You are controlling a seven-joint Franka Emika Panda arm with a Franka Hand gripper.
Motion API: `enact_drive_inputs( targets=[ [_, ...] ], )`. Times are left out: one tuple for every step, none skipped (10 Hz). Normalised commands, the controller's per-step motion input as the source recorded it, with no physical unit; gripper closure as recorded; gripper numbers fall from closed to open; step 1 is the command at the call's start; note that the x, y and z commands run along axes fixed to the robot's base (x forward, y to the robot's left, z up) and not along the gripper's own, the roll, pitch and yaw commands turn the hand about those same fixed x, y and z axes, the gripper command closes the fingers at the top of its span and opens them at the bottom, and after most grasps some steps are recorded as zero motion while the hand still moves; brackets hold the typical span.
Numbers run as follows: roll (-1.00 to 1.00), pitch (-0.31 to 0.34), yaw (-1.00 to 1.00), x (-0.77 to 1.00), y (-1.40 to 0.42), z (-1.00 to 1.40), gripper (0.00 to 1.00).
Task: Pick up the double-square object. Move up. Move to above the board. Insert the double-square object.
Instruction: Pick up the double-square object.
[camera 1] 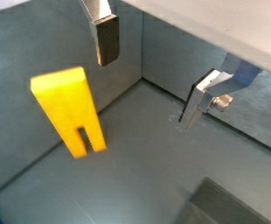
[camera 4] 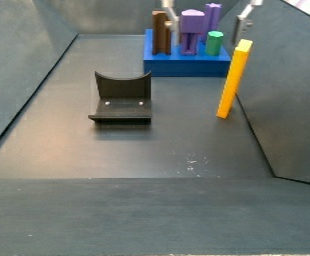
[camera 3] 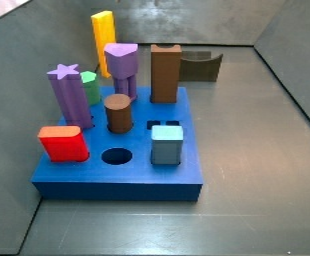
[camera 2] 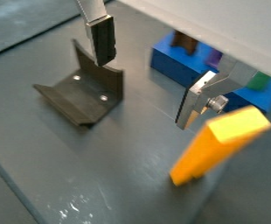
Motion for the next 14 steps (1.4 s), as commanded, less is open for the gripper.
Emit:
enact_drive_inputs(
  targets=[
    [0.02,-0.049,-0.43,-0.76,0.00,-0.04,0.00],
    [0.00,-0.059,-0.41,-0.78,0.00,-0.10,0.00],
    [0.00,-0.084,-0.37,-0.79,0.00,-0.17,0.00],
    [0.00,-0.124,-0.31,-0.79,-0.03,-0.23,0.00],
    [0.00,-0.181,-0.17,-0.43,-0.10,-0.19,0.00],
    [-0.01,-0.189,-0.05,-0.19,-0.15,-0.27,0.00],
    [-0.03,-0.171,-0.01,-0.01,-0.23,-0.33,0.00],
    [-0.02,-0.123,-0.03,0.00,-0.19,-0.30,0.00],
    [0.00,-0.087,-0.13,-0.02,-0.16,-0.29,0.00],
    [0.00,-0.044,-0.19,0.00,-0.18,-0.32,0.00],
    [0.00,0.000,-0.24,0.00,-0.15,-0.34,0.00],
    [0.00,0.064,-0.35,0.00,-0.13,-0.33,0.00],
    [0.00,0.053,-0.37,0.00,-0.10,-0.28,0.00],
    [0.01,0.034,-0.31,-0.17,-0.08,-0.25,0.00]
  ],
)
